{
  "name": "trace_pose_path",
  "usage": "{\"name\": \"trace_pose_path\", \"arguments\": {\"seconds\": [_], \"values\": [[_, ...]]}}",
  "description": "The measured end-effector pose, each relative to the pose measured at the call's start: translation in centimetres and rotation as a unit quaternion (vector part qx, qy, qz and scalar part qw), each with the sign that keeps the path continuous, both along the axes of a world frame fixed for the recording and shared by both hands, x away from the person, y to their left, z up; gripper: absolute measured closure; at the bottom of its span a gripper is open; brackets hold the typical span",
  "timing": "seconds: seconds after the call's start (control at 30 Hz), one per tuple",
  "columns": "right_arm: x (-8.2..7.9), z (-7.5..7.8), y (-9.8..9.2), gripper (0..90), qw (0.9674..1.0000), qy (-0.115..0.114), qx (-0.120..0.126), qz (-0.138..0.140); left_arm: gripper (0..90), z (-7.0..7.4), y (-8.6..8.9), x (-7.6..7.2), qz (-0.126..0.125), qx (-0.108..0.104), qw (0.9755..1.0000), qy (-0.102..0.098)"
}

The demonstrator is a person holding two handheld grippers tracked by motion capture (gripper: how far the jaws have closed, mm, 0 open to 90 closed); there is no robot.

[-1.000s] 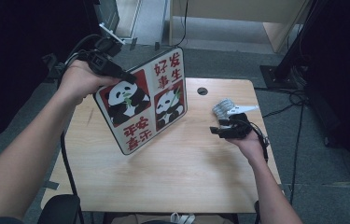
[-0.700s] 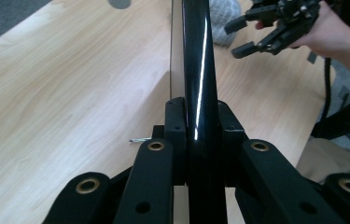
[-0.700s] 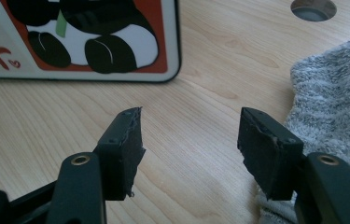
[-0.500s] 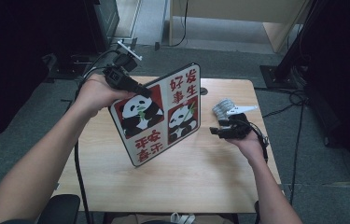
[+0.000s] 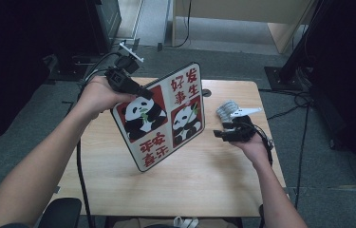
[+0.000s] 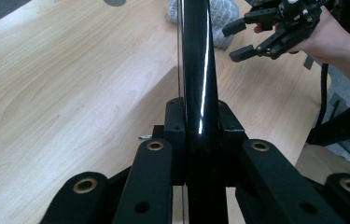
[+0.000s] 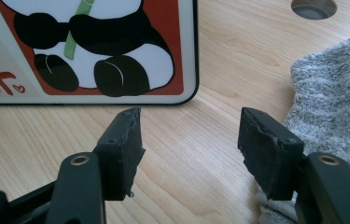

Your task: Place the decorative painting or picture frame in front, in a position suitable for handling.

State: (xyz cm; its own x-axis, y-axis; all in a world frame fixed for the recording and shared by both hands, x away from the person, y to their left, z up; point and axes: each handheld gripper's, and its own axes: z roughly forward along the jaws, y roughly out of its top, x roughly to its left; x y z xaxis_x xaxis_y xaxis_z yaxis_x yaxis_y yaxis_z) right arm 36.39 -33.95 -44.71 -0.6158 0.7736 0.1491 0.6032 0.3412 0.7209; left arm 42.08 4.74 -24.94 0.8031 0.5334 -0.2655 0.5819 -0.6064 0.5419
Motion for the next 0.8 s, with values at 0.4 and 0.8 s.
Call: {"name": "trace_pose_path", "arguments": {"seconds": [0.4,0.8], "values": [[0.02,-0.13,0.2,39.8,1.0,0.003,-0.004,0.006,68.0,-0.29,-0.4,0.22,-0.017,0.011,0.9996,0.019],[0.02,-0.07,0.09,39.8,1.0,0.002,0.0,0.004,55.0,0.08,-0.02,0.03,-0.012,-0.021,0.9995,0.019]]}}
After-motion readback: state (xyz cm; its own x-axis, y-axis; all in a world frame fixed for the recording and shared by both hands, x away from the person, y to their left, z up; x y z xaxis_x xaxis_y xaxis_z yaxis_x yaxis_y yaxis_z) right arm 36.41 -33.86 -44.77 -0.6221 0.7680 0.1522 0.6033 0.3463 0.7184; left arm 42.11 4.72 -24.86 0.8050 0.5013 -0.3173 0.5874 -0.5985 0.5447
